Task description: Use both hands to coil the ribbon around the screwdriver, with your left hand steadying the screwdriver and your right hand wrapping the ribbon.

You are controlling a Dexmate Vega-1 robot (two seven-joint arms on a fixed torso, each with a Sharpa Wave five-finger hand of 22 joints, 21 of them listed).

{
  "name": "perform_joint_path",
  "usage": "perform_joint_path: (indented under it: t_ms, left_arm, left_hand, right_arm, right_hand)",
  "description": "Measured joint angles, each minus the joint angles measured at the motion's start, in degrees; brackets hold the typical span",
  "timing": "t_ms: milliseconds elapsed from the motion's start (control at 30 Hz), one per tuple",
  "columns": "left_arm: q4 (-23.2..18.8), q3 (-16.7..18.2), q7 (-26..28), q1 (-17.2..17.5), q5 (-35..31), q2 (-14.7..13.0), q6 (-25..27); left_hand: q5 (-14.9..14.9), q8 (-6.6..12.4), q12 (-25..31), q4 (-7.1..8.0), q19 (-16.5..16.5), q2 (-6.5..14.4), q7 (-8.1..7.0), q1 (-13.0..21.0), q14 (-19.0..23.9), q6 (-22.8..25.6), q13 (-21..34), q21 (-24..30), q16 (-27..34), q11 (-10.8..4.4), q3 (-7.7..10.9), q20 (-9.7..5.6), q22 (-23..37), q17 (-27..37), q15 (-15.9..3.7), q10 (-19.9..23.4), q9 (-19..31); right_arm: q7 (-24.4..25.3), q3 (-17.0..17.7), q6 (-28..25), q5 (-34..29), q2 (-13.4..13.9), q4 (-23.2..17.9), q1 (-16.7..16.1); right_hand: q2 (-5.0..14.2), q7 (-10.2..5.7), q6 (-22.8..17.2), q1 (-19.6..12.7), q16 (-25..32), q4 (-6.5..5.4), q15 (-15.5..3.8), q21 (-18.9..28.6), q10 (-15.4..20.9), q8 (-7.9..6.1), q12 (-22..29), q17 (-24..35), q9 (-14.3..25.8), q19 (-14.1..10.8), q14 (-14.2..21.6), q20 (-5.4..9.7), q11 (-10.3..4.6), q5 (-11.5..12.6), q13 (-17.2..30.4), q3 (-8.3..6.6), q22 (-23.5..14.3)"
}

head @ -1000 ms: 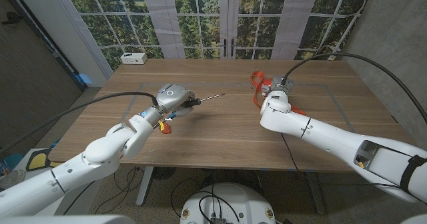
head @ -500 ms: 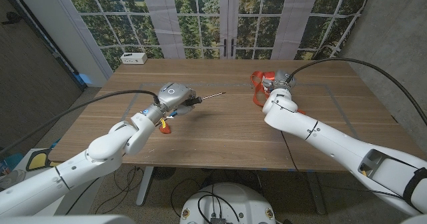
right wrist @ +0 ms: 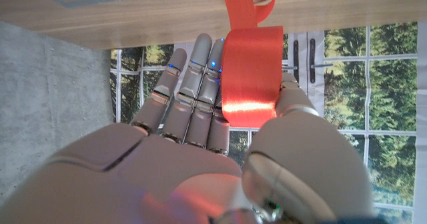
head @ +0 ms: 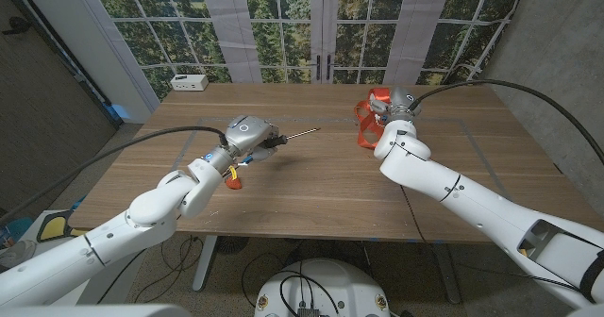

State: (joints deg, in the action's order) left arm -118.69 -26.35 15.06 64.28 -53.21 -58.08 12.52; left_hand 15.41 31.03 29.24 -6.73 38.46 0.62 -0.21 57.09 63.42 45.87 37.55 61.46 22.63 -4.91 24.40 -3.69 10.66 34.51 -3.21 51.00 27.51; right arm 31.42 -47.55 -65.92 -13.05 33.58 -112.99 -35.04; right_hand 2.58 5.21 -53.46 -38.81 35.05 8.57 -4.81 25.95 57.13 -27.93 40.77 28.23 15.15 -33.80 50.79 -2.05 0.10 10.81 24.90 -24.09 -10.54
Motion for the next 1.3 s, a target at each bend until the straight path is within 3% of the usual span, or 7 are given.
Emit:
perform_joint_path:
  t_ms: [400,800,833,1300]
  left_arm:
    - [0.7,-0.7,0.0,-1.5,0.5,0.6,-0.8]
    - [0.7,-1.7,-3.4,-4.5,0.5,1.0,-1.7]
    - [0.8,-1.9,-4.3,-4.8,0.5,1.0,-1.9]
    - [1.4,-2.8,-7.5,-7.5,0.9,1.8,-3.3]
  left_hand:
    - [-0.1,-0.22,0.0,0.01,0.0,0.0,0.00,0.0,0.0,0.0,0.3,0.2,-0.1,0.00,-0.01,0.00,0.0,0.2,0.02,0.0,0.0]
    - [0.1,-0.05,-0.2,0.08,-0.9,0.0,0.00,0.0,0.3,0.0,0.8,0.2,-0.5,0.00,-0.08,0.11,-0.1,0.5,-0.09,0.0,0.0]
    - [0.1,-0.04,-0.2,0.08,-1.0,0.0,0.00,0.0,0.3,0.0,0.9,0.3,-0.5,0.00,-0.08,0.20,-0.1,0.6,-0.09,0.0,0.0]
    - [0.1,-0.04,-0.2,0.10,-1.0,0.0,0.00,0.0,0.4,0.0,1.1,0.7,-0.6,0.00,-0.09,0.20,-0.3,1.0,-0.18,0.0,0.0]
  right_arm:
    - [0.2,-1.4,0.6,-3.8,0.8,-4.1,1.1]
    - [-0.6,-2.3,1.1,-7.7,0.8,-7.0,1.4]
    - [-0.7,-2.6,1.0,-8.1,0.7,-7.6,1.6]
    - [-3.1,-4.5,1.4,-12.9,0.8,-10.8,2.5]
  right_hand:
    - [-0.30,-0.01,0.0,-0.3,0.0,-0.25,0.10,0.4,0.0,-0.32,0.4,0.3,0.0,0.0,0.1,0.00,-0.01,0.0,-0.2,-0.41,-0.2]
    - [-0.62,0.11,-0.1,-0.6,0.0,-0.32,0.29,0.4,0.2,-0.54,0.4,0.7,0.0,0.0,0.3,0.00,0.20,-0.2,-0.2,-0.46,-0.3]
    - [-0.68,0.12,-0.1,-0.7,0.0,-0.95,0.41,0.4,0.3,-0.65,0.6,0.8,0.0,0.0,0.4,0.00,0.29,-0.2,-0.2,-1.10,-0.3]
    - [-0.69,0.30,-0.3,-0.7,0.0,-0.86,0.51,0.4,0.6,-1.15,1.0,1.4,0.0,0.0,0.9,0.00,-0.01,-0.4,-0.4,-1.50,-0.3]
